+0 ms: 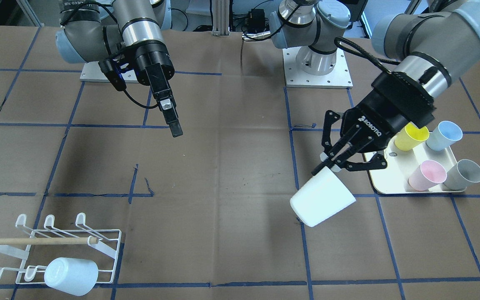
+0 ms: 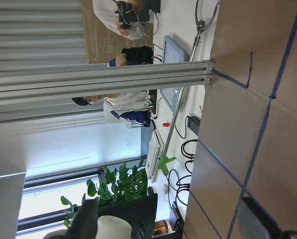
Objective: Transfer IKEA cup to right arm and place on rack
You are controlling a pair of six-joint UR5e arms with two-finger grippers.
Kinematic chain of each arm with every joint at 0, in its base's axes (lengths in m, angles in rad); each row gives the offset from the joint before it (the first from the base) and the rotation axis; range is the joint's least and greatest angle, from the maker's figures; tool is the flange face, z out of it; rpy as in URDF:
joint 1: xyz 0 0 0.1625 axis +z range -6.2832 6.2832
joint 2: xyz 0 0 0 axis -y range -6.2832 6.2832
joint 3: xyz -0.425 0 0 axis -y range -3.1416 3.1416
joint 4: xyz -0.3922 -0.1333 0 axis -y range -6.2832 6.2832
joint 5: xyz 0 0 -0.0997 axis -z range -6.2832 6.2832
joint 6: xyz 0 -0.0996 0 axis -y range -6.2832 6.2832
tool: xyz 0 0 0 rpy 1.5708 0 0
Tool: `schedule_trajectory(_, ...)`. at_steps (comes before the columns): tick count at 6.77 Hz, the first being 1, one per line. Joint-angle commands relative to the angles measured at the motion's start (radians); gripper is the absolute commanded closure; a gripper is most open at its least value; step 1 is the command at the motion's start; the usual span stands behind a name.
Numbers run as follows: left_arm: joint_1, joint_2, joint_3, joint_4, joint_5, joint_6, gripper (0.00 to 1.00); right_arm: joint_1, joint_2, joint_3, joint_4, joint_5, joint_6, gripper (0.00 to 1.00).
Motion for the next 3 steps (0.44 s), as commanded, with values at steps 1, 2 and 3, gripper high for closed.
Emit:
schedule_trajectory(1, -0.029, -0.014, -0.148, 0.267, -0.139, -0.002, 1.0, 0.001, -0.07, 0.035, 0.082, 0.0, 0.0, 0.0)
schedule_trajectory(2, -0.029, -0.017, -0.233, 0.395, -0.179, -0.002, 1.0, 0.001, -0.069, 0.033, 0.088, -0.001, 0.0, 0.0)
schedule_trajectory(3, -0.031, -0.018, -0.321, 0.512, -0.184, -0.002, 1.0, 0.001, -0.066, 0.024, 0.105, 0.011, 0.003, 0.0)
